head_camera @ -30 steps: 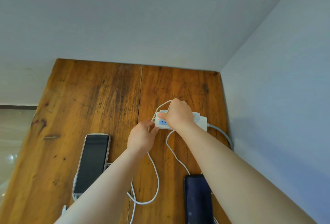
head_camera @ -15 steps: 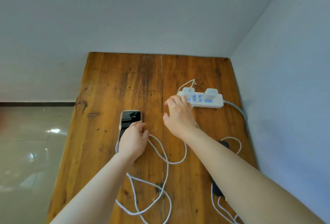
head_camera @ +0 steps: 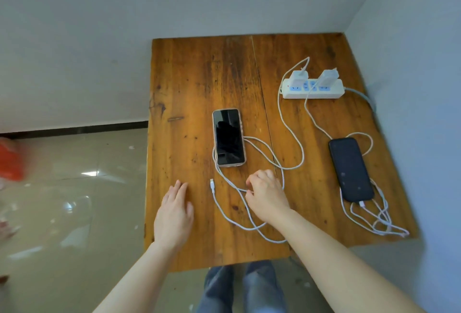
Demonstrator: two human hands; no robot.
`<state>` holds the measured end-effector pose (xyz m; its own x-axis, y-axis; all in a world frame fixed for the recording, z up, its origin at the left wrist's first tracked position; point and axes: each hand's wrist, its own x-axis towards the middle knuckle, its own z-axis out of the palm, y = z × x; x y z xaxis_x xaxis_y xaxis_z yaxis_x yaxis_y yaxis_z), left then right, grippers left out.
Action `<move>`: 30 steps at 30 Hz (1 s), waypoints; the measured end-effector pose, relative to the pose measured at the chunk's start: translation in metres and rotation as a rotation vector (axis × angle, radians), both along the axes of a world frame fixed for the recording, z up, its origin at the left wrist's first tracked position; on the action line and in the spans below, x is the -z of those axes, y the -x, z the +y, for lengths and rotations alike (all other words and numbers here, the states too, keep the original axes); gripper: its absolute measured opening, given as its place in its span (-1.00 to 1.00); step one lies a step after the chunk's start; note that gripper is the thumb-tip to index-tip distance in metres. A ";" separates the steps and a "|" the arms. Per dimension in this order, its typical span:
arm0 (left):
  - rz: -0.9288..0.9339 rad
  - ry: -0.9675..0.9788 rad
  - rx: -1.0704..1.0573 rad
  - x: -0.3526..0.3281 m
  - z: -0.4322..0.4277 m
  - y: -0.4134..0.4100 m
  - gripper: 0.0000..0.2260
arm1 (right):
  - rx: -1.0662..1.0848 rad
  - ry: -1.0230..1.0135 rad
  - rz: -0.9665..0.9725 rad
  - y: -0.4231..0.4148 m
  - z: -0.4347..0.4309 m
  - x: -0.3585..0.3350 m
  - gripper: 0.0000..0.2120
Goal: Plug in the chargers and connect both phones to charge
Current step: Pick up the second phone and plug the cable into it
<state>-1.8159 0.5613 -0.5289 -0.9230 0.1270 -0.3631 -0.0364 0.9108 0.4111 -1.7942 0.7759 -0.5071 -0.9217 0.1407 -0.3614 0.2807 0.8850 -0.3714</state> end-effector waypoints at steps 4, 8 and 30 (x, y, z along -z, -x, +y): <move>-0.006 0.011 0.051 0.009 -0.001 -0.010 -0.53 | -0.075 0.014 0.010 -0.012 -0.025 0.013 -0.78; 0.026 0.085 0.095 0.011 0.001 -0.006 -0.53 | -0.241 -0.102 0.106 -0.011 -0.051 0.022 -0.75; -0.176 -0.097 -0.218 -0.015 0.134 0.094 -0.06 | 0.644 0.360 -0.130 -0.046 0.042 0.033 -0.66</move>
